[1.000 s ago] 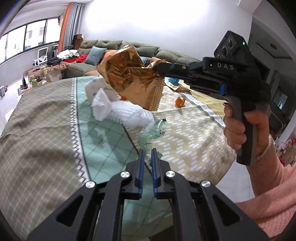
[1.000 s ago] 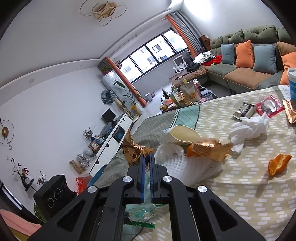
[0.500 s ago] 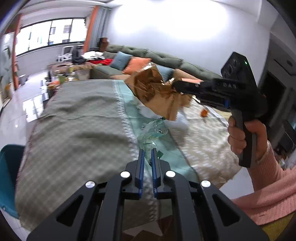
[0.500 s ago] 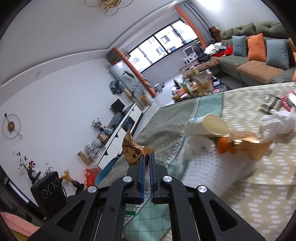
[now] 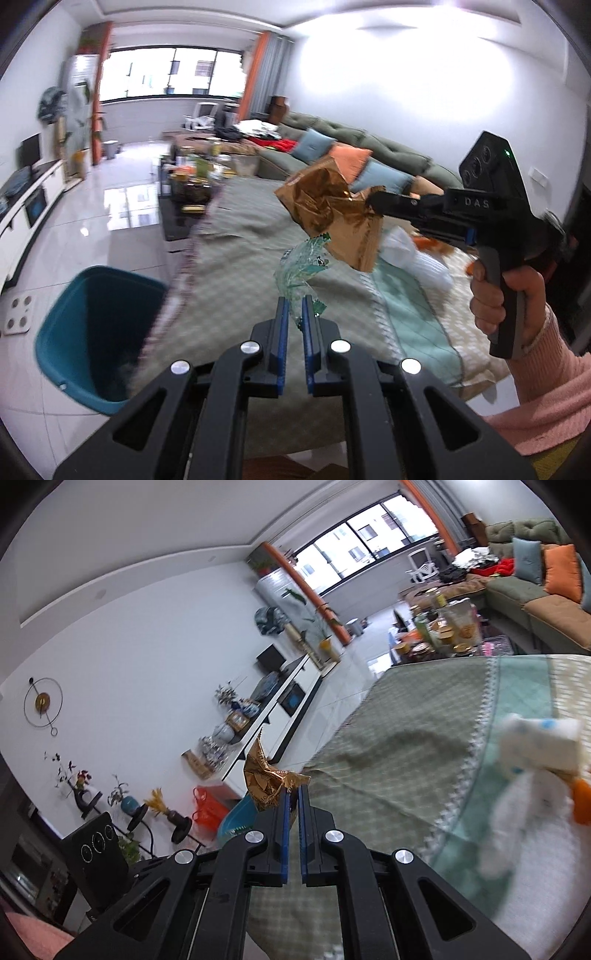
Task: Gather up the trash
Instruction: 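Carry the green wrapper and gold foil over the teal bin, then open both tools to drop the wrappers into the teal bin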
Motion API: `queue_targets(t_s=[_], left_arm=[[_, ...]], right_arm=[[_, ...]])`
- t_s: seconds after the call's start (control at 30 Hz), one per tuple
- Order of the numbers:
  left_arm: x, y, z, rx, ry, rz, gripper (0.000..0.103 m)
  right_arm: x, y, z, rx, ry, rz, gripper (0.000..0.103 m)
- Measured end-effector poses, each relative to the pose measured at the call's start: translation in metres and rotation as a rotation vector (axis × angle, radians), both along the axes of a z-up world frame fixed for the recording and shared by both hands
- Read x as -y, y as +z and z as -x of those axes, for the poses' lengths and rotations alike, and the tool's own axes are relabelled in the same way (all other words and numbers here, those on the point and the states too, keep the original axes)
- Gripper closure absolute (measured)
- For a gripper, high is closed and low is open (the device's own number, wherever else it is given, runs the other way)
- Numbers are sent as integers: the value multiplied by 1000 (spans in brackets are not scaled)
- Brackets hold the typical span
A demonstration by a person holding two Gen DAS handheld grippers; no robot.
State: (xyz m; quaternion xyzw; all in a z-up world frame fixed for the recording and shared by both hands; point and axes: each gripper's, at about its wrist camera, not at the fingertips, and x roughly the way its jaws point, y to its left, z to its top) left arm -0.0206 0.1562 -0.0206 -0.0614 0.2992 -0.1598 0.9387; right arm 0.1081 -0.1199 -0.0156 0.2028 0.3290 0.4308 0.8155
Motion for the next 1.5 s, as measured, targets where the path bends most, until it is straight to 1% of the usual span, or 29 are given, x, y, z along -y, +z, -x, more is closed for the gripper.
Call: queue_targets(t_s=[0.13, 0.3, 0.5, 0.63, 0.9, 1.3, 1.43, 1.47, 1.5], left_arm=[[-30, 1, 1, 6, 95, 11, 94], [-64, 1, 5, 11, 190, 18, 94], [-91, -4, 3, -7, 271, 24, 94], [-103, -10, -1, -29, 311, 29, 94], [-123, -25, -6, -73, 369, 53, 94], [-138, -46, -20, -137, 419, 69, 93], [-142, -53, -28, -161, 430, 67, 91], [-143, -56, -30, -165, 436, 66, 89], [-144, -58, -31, -167, 438, 66, 85]], right_arm=[[-26, -1, -8, -7, 40, 8, 98], [-57, -2, -16, -23, 83, 24, 98], [-99, -5, -25, -38, 131, 50, 98], [-119, -8, -28, -45, 151, 73, 98], [-157, -19, -34, -54, 173, 146, 98], [-199, -40, -36, -86, 191, 254, 97], [-212, -49, -36, -110, 210, 284, 94], [-215, -51, -35, -111, 216, 291, 91], [-217, -52, -34, -116, 223, 297, 85]])
